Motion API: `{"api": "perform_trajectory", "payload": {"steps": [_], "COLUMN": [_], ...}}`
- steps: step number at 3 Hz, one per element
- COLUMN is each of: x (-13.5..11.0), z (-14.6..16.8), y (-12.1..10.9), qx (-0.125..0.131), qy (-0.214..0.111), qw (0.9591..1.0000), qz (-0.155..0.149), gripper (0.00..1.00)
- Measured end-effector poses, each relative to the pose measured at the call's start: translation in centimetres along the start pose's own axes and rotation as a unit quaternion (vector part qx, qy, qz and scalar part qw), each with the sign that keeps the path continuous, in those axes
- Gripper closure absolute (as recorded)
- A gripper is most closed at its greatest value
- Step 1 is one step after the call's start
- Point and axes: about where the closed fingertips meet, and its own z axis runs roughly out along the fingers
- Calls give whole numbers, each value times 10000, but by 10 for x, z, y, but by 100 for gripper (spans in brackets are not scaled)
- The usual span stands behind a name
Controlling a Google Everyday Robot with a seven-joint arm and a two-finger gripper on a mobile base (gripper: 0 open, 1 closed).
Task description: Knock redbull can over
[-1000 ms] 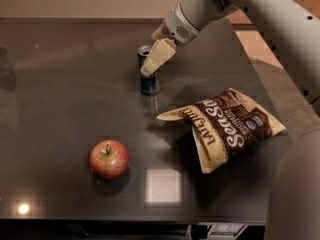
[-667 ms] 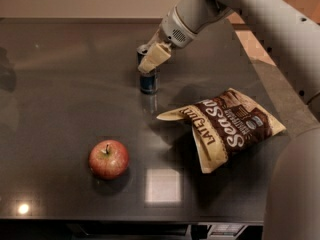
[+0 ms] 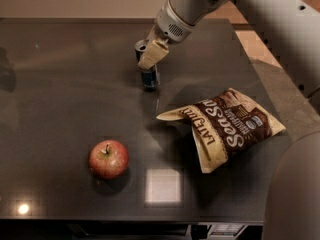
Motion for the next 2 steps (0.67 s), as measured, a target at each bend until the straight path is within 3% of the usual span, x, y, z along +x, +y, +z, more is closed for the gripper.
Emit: {"api": "perform_trajectory", "payload": {"steps": [1, 2], "x": [-22, -28], "z": [-32, -39], "y": [16, 22], "qx": [349, 400], "qy": [765, 967], "qw": [9918, 9868], "qz": [-965, -1235], "gripper": [100, 98]}}
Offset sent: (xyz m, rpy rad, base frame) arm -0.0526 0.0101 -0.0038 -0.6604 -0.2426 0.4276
